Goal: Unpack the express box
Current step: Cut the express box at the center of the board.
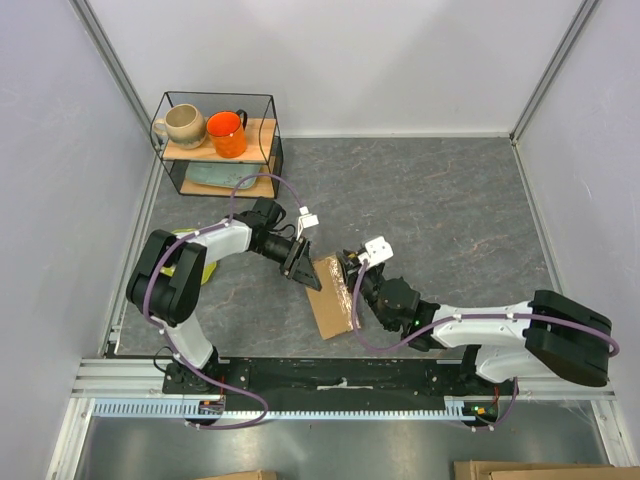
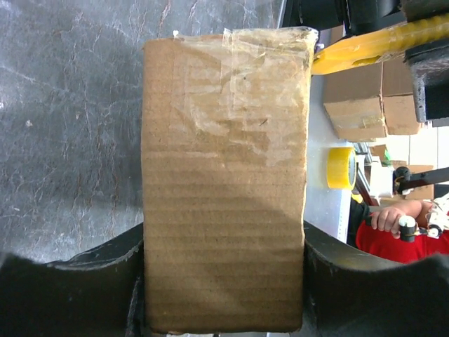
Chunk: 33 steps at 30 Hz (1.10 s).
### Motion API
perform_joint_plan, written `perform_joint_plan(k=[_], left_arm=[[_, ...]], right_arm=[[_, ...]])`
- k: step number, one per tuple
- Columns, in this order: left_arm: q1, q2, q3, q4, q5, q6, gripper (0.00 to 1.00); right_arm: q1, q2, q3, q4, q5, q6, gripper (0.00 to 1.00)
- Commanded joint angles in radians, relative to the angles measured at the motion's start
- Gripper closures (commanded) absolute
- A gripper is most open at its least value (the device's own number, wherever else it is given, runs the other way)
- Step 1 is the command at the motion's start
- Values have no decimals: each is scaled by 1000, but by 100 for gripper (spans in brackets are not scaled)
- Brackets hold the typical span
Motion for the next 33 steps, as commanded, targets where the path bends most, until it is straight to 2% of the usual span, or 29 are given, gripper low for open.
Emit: perform_joint_plan(k=[1, 7, 16, 20, 28, 33], left_arm=[[40, -50, 8, 153, -138, 18, 98], [40, -47, 6, 164, -162, -7, 98], [40, -26, 13, 196, -200, -114, 98], [40, -7, 14, 207, -200, -162, 98], [40, -13, -20, 258, -220, -200, 98], [20, -116, -36, 278, -262, -212, 98]], right_arm=[[40, -48, -33, -191, 48, 55, 100], [98, 0, -50, -207, 85, 91, 100], [267, 122, -4, -225, 320, 33, 100], [314, 137, 2, -230, 346, 42, 100], [330, 65, -5, -248, 331, 137, 100], [301, 43, 51, -311, 340, 226, 100]])
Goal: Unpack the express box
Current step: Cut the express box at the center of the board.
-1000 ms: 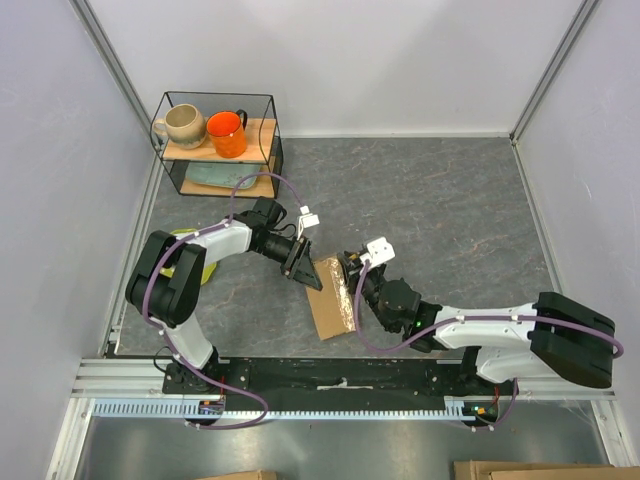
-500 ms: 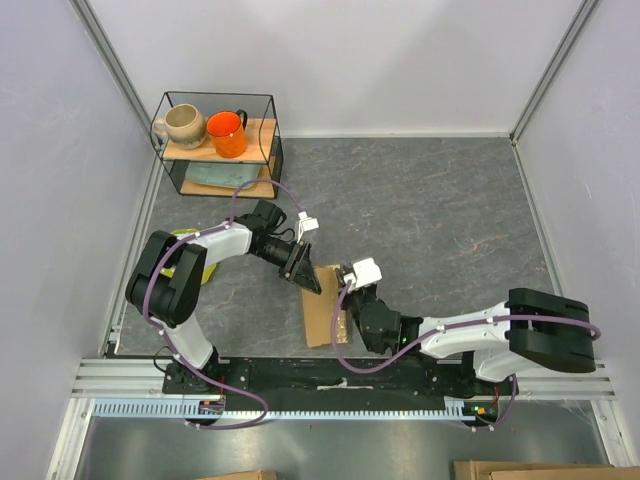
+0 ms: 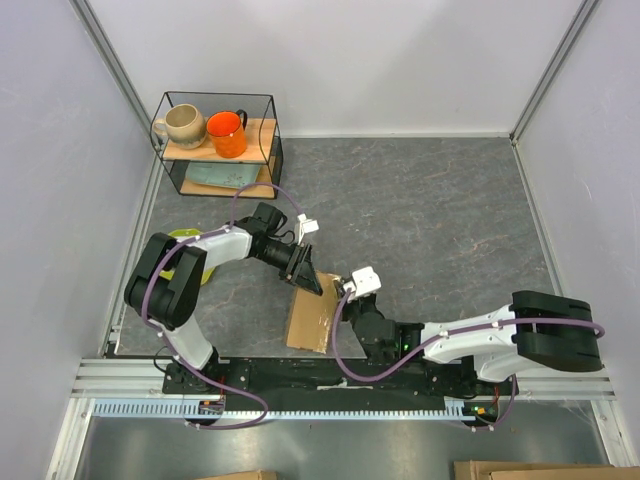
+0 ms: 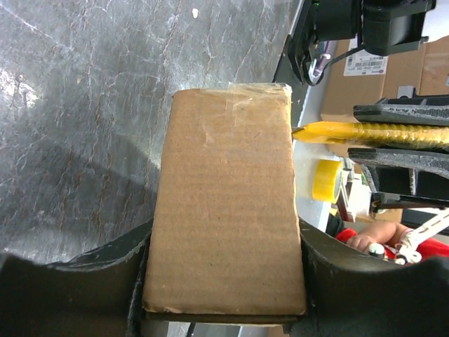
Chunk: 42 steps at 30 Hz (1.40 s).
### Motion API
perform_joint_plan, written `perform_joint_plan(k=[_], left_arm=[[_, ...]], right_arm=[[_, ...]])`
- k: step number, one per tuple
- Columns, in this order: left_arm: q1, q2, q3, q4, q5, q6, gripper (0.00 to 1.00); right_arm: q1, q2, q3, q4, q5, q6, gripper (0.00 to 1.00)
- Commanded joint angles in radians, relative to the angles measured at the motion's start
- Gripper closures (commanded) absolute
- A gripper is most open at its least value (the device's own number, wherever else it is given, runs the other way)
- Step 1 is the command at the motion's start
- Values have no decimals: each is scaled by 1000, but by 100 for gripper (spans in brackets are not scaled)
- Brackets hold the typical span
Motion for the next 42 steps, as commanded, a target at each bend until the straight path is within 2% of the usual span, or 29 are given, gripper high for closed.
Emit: perform_joint_plan(k=[1, 6, 9, 10, 11, 13, 15, 16, 21, 22, 23, 29, 32, 33, 35, 36, 38, 42], left_arm=[[33, -111, 28, 206, -211, -47, 98], [23, -131, 10, 190, -294, -63, 98], [23, -102, 2, 160, -328, -5, 95], [23, -90, 11, 137, -328, 21, 90], [23, -79, 35, 116, -329, 40, 78], [26, -65, 56, 63, -338, 78, 66], [36, -68, 82, 39, -349, 100, 43], [48, -82, 88, 14, -351, 109, 38], [98, -131, 143, -72, -332, 179, 30], [105, -133, 152, -92, -328, 196, 18], [108, -139, 154, -121, -328, 206, 1], [154, -149, 151, -234, -303, 308, 1], [194, -156, 181, -329, -204, 443, 1], [195, -172, 180, -404, -131, 560, 1], [188, -212, 130, -438, -75, 682, 1], [184, -247, 103, -443, -47, 806, 1], [166, -338, 38, -435, -58, 919, 0], [134, -352, 33, -412, -152, 1020, 0]], right_arm=[[16, -24, 32, -162, -29, 93, 100], [-107, -16, 58, -181, -143, 240, 100], [-127, 31, 90, -203, -147, 222, 100], [-150, 49, 96, -206, -150, 207, 100], [-162, 53, 101, -198, -165, 197, 100], [-198, 62, 102, -162, -179, 156, 100], [-218, 66, 119, -152, -191, 130, 100], [-233, 74, 124, -137, -197, 112, 100], [-265, 106, 159, -117, -231, 38, 100], [-271, 122, 164, -111, -245, 35, 100], [-273, 129, 173, -108, -246, 29, 100], [-285, 195, 208, -90, -259, -10, 100], [-297, 218, 216, -82, -275, -28, 100], [-304, 224, 217, -80, -285, -30, 100], [-328, 241, 227, -77, -329, -31, 100], [-339, 247, 231, -77, -349, -30, 100], [-374, 264, 246, -79, -399, -11, 100], [-440, 301, 295, -103, -583, 30, 100]])
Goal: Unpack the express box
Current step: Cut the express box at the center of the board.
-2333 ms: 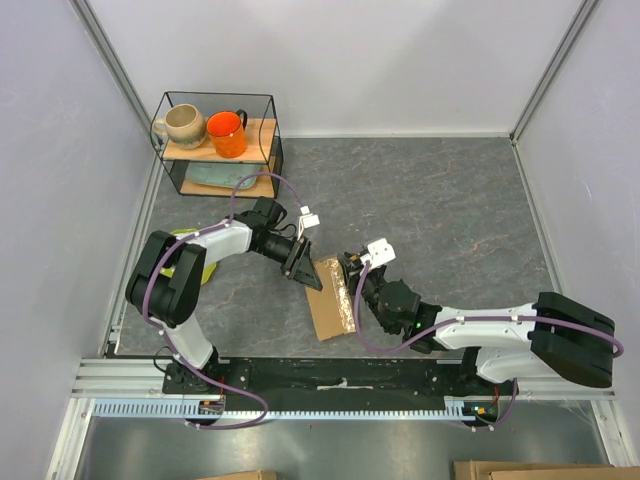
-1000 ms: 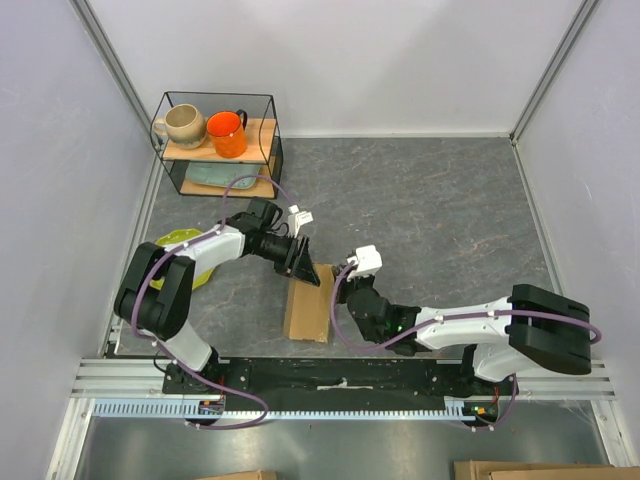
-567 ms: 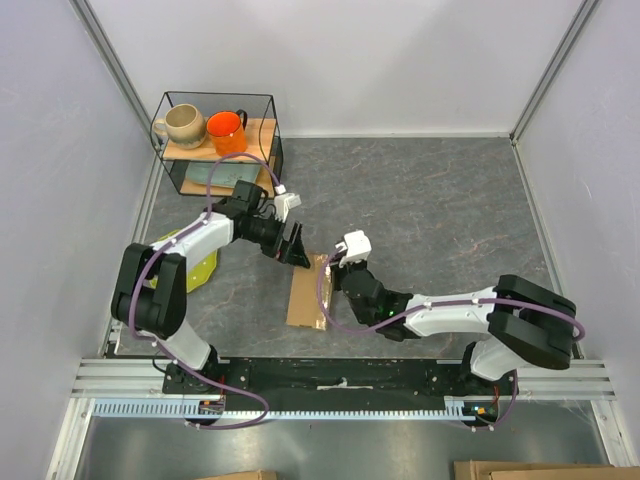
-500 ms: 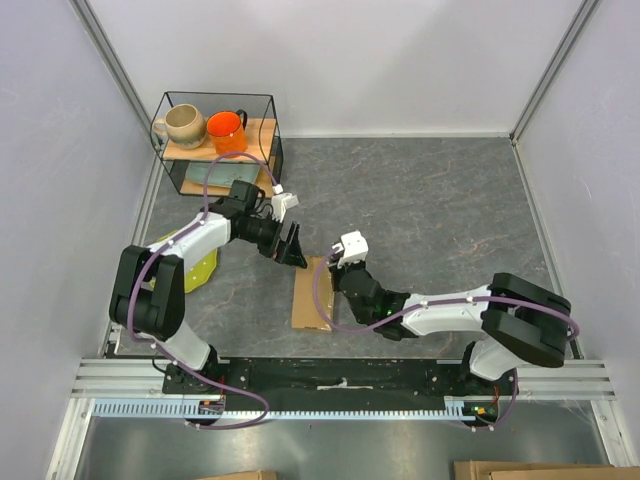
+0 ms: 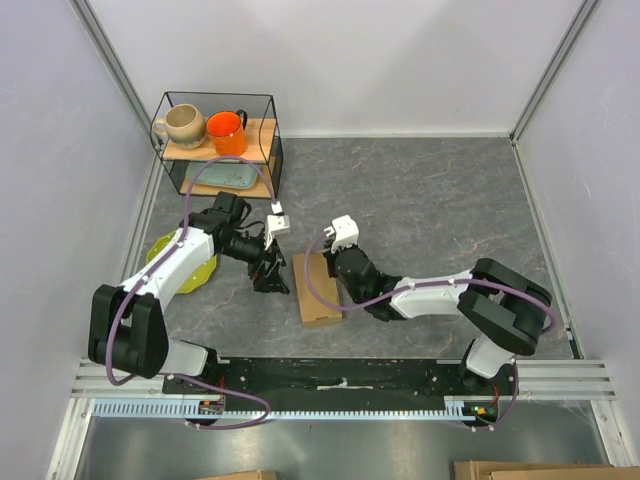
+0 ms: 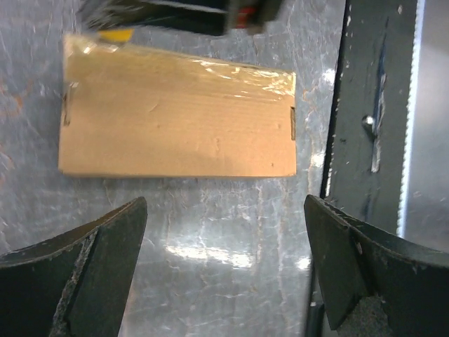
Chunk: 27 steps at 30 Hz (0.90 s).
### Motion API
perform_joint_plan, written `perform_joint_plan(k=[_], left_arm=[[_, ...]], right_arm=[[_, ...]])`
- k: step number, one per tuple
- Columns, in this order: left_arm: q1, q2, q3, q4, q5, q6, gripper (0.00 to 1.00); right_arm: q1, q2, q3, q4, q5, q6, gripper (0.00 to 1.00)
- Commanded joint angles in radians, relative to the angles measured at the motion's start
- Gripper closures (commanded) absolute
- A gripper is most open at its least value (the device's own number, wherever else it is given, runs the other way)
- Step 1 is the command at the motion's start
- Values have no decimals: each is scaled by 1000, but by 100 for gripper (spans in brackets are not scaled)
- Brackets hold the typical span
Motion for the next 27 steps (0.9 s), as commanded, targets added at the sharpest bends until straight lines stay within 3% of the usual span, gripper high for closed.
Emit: perform_joint_plan(k=[1, 6, 9, 12, 16, 20, 27], left_arm=[[-56, -35, -10, -16, -39, 291, 0], [-96, -96, -22, -54, -256, 548, 1], [-104, -120, -13, -43, -287, 642, 1], [-133, -161, -25, 39, -306, 653, 1], [-199, -238, -179, 180, -367, 652, 1], [-246, -241, -232, 296, -378, 473, 1], [-245, -203, -344, 493, -407, 392, 1]], right_arm=[[-70, 65, 81, -39, -217, 35, 100], [-86, 130, 190, -115, -340, 7, 100], [-87, 151, 228, -139, -378, -2, 100], [-86, 162, 252, -154, -418, -5, 100], [-86, 162, 250, -159, -423, -4, 100], [-87, 153, 224, -138, -424, 4, 100], [-86, 102, 152, -69, -429, -4, 100]])
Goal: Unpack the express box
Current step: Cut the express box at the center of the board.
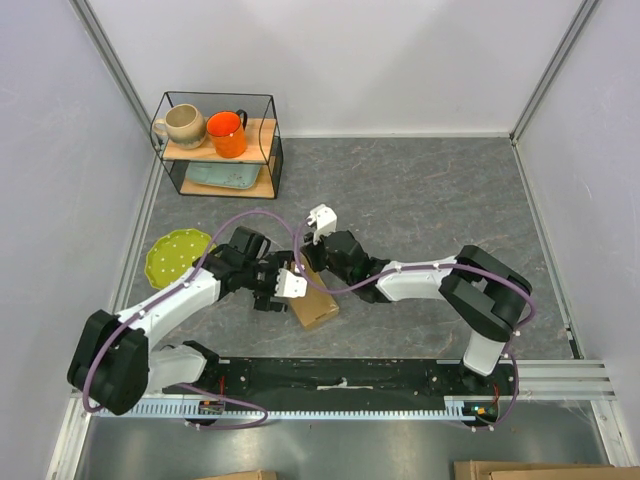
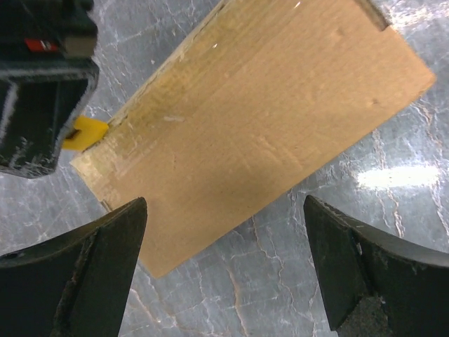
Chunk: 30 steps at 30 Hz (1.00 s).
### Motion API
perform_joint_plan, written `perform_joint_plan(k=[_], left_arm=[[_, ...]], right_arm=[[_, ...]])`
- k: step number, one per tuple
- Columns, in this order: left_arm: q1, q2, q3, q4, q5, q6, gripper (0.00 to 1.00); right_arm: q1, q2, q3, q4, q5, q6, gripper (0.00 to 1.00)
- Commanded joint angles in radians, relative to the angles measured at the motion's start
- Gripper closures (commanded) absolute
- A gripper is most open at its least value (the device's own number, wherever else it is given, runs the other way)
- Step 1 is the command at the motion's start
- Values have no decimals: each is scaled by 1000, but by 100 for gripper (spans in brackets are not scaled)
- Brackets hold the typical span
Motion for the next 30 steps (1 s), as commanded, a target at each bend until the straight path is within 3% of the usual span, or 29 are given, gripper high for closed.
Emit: perform_joint_plan(k=[1, 17, 28, 30], left_arm=[[-3, 39, -42, 172, -17, -78, 1], [-12, 76, -89, 221, -2, -98, 1], [-47, 51, -138, 279, -89, -222, 17], [-47, 48, -146, 281, -98, -251, 24]], right_arm=[[4, -48, -70, 31, -27, -10, 100], [1, -88, -169, 147, -86, 73, 100], [102, -152, -190, 81, 47, 44, 100], [125, -161, -209, 75, 75, 39, 100]])
